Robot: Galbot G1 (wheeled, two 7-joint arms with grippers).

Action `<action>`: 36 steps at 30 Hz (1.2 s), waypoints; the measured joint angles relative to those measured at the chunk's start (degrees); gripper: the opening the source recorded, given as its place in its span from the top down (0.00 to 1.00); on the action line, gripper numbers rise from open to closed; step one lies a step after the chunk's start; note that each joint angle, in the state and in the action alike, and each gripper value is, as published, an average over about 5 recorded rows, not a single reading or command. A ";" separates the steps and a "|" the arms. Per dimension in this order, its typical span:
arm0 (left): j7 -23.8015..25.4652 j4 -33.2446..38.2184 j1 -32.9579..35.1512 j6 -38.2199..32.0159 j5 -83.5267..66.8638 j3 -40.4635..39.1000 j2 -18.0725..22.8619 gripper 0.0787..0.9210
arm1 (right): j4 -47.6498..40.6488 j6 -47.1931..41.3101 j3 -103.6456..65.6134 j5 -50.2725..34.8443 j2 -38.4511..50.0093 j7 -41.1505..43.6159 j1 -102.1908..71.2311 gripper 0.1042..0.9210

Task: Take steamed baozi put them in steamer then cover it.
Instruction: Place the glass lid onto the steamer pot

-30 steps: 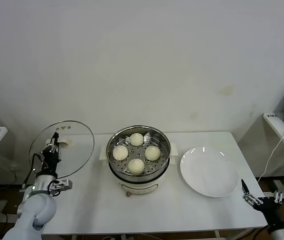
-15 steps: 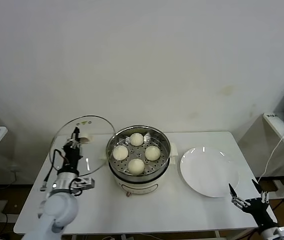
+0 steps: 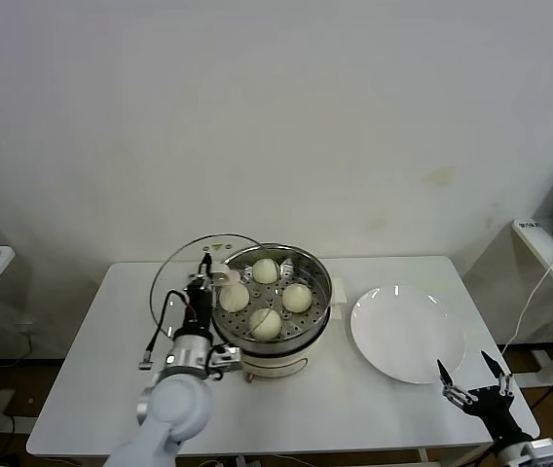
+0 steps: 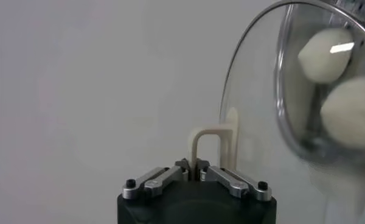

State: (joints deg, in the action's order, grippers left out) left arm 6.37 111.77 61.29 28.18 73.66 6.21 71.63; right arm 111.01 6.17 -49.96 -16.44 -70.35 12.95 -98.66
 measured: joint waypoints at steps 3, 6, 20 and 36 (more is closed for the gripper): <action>1.54 -0.86 -1.89 1.22 0.50 -2.13 0.63 0.94 | 0.00 0.01 0.01 0.41 -0.37 -0.01 -0.03 0.12; 2.72 -1.71 -3.85 2.24 1.02 -4.15 1.32 0.94 | -0.02 0.04 0.01 0.70 -0.72 -0.02 -0.11 0.12; 5.54 -6.63 -10.00 4.22 3.57 -10.74 4.86 0.94 | -0.10 0.34 -0.34 0.73 -1.18 0.12 -0.13 0.12; 7.14 -10.49 -11.83 4.26 5.25 -12.83 6.19 0.94 | -0.20 0.58 -0.26 0.28 -1.26 0.24 -0.34 0.12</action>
State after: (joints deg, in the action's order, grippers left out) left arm 13.51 101.29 49.46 32.44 78.91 -6.62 77.82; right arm 110.80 6.74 -50.22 -16.16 -71.61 13.19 -99.00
